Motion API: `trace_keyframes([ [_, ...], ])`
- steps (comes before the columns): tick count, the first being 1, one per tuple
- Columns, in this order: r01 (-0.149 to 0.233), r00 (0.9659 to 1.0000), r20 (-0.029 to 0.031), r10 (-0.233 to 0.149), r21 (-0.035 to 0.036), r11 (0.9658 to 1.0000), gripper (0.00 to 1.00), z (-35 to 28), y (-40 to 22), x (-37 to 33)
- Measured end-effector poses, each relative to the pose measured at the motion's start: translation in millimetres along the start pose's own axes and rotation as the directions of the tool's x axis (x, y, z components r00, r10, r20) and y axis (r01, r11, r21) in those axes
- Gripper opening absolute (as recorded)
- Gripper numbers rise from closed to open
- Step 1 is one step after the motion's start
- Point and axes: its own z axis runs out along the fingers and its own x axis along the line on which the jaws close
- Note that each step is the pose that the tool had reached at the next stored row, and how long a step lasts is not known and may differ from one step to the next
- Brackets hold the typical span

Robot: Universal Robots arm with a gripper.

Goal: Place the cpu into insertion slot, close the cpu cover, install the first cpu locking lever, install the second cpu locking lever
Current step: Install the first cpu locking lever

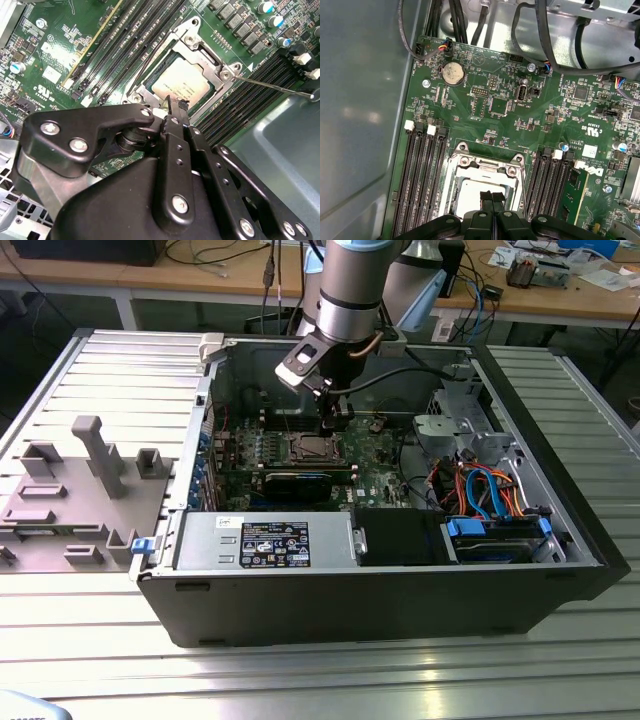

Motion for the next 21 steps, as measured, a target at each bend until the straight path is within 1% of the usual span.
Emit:
trace_keyframes([
  [10, 0.0, 1.0, 0.0001, 0.0, 0.0, 1.0, 0.11, 0.0, -0.1, -0.3],
  [11, 0.003, 1.0, 0.0002, -0.003, 0.0, 1.0, 0.11, 0.0, -0.3, -1.1],
  [12, 0.016, 0.9999, 0.0011, -0.016, 0.0, 0.9999, 0.11, 0.1, -0.2, -1.1],
  [21, 0.019, 0.9998, 0.0013, -0.019, 0.0, 0.9998, 0.11, 0.2, -0.2, -1.1],
])
